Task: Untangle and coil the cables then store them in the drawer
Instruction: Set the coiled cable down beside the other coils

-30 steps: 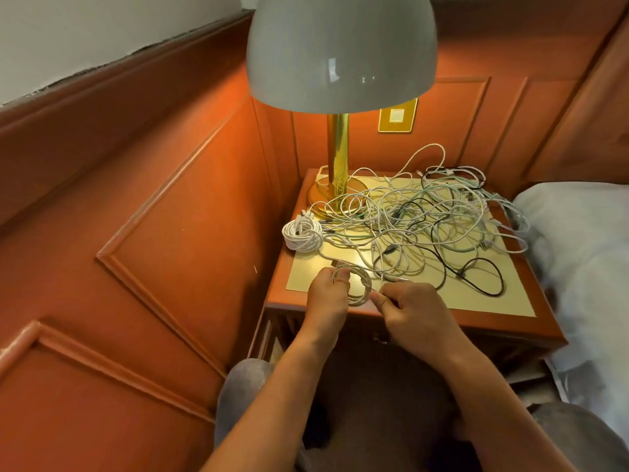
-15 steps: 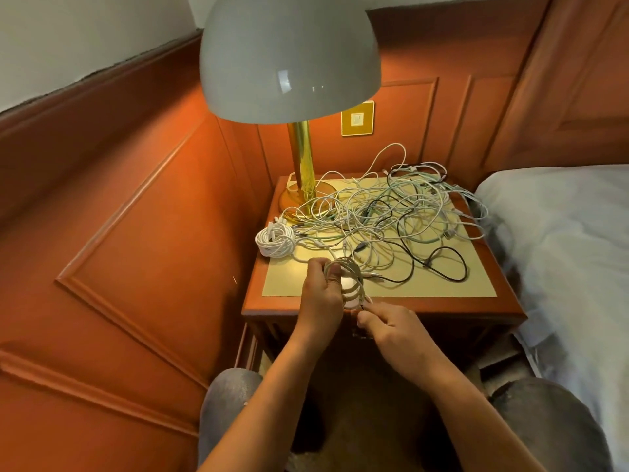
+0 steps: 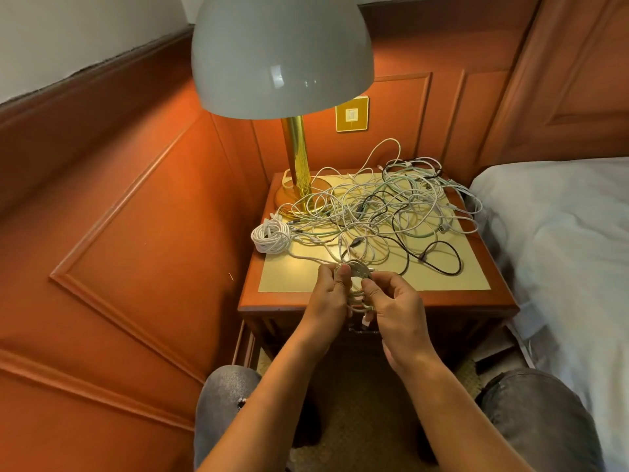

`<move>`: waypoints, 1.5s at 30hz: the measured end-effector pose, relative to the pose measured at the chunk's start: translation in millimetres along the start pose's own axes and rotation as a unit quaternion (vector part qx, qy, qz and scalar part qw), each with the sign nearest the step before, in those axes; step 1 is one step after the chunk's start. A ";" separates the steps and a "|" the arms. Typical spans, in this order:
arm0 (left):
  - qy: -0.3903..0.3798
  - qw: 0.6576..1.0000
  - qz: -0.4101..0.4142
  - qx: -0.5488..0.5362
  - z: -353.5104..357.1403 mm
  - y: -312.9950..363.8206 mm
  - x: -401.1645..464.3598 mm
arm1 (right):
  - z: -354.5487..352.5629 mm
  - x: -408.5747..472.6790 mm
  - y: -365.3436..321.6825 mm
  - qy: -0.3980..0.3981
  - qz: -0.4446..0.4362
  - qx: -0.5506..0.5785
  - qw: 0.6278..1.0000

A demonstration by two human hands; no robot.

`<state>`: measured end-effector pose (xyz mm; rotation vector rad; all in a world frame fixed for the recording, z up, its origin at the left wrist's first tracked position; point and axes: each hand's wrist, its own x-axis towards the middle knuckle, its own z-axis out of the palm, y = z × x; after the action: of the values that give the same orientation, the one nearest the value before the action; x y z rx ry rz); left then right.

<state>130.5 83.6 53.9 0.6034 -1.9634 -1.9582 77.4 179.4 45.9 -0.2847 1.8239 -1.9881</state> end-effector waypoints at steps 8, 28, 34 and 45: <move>-0.043 0.995 -0.054 -0.070 -5.9 1.2 -3.0 | -4.4 5.5 -2.7 -0.002 0.007 0.017 1.000; -0.049 0.992 -0.113 -0.036 -17.1 -6.4 -0.7 | -18.3 23.1 -21.4 -0.119 0.154 0.256 0.947; 0.015 0.997 -0.073 -0.017 -23.6 -4.5 3.7 | -21.0 27.9 -35.7 -0.122 0.041 0.117 0.985; 0.078 0.994 -0.006 0.080 0.5 -6.1 7.0 | -44.8 16.5 -54.2 -0.139 -0.201 -0.416 0.876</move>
<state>124.7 80.7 47.3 0.7862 -2.0351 -1.7145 34.4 214.8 91.8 -1.2181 2.4459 -1.1374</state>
